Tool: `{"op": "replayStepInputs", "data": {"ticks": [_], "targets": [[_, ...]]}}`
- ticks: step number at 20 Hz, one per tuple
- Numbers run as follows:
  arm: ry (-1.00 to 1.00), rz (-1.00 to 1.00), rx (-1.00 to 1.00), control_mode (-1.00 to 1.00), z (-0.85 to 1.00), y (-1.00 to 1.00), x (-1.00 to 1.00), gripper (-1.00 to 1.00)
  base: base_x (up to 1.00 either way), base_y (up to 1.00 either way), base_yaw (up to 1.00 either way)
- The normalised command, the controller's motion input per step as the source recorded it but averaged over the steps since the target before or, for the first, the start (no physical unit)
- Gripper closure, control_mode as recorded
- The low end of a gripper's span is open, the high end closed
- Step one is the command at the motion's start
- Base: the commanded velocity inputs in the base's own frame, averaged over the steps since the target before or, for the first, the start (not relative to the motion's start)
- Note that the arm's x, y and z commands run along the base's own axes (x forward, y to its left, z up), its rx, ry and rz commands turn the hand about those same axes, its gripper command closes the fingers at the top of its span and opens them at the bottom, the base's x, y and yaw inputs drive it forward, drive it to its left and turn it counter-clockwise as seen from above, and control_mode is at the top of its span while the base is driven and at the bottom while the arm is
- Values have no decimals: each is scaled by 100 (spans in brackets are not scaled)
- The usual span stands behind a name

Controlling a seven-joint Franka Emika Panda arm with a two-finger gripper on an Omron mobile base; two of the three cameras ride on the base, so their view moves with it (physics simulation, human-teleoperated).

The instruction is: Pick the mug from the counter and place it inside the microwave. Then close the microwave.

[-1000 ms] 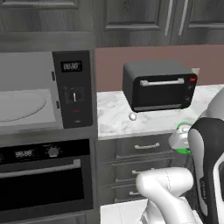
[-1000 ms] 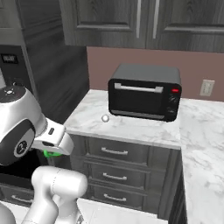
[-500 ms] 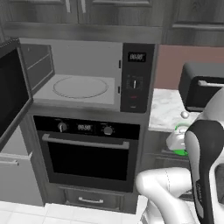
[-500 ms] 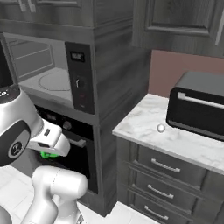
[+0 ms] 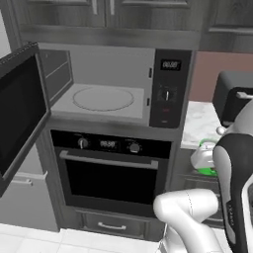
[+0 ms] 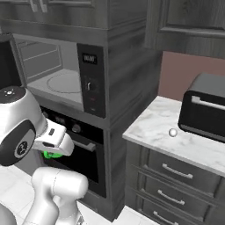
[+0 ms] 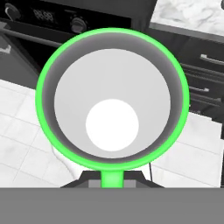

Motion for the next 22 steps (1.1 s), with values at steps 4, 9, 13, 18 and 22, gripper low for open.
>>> {"op": "replayStepInputs", "data": {"ticks": [4,9,13,18,22], "targets": [[0,0,0,100,0,0,0,100,9,75,-20],[0,0,0,100,0,0,0,100,2,72,-16],[0,0,0,100,0,0,0,100,0,31,-19],[0,0,0,100,0,0,0,100,0,9,-30],[0,0,0,100,0,0,0,100,0,17,-38]]}}
